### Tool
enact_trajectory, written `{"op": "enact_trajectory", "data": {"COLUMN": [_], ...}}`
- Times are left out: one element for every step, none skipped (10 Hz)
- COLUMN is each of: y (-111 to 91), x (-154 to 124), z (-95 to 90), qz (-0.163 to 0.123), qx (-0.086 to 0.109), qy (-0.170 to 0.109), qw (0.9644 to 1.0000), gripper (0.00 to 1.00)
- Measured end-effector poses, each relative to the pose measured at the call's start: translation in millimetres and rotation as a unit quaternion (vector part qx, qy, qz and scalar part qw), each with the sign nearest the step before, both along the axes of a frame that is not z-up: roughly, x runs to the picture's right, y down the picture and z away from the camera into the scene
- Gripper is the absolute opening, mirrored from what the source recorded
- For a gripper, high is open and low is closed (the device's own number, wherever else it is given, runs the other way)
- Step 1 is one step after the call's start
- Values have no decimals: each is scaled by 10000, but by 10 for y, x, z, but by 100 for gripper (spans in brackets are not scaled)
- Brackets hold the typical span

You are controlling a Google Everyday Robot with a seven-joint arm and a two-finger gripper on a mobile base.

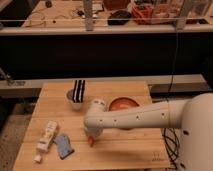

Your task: Place the pepper in the ceramic bowl

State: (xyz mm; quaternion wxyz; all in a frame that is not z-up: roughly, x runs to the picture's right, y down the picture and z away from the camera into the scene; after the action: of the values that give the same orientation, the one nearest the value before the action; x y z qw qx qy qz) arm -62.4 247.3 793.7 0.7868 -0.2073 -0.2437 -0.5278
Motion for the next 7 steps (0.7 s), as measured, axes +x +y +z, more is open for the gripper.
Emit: {"op": "enact_trajectory", "data": {"y": [-43, -84, -112, -138, -188, -280, -340], "x": [18, 27, 46, 84, 126, 228, 287], "z": [-19, -35, -44, -49, -68, -91, -97], "qz": [24, 43, 72, 111, 163, 235, 289], "qx": [17, 34, 52, 80, 102, 131, 147], "qy": [-6, -15, -13, -8, 4, 29, 47], "qw": [10000, 10000, 10000, 9999, 9998, 9996, 9995], "gripper": [2, 2, 2, 2, 2, 2, 2]}}
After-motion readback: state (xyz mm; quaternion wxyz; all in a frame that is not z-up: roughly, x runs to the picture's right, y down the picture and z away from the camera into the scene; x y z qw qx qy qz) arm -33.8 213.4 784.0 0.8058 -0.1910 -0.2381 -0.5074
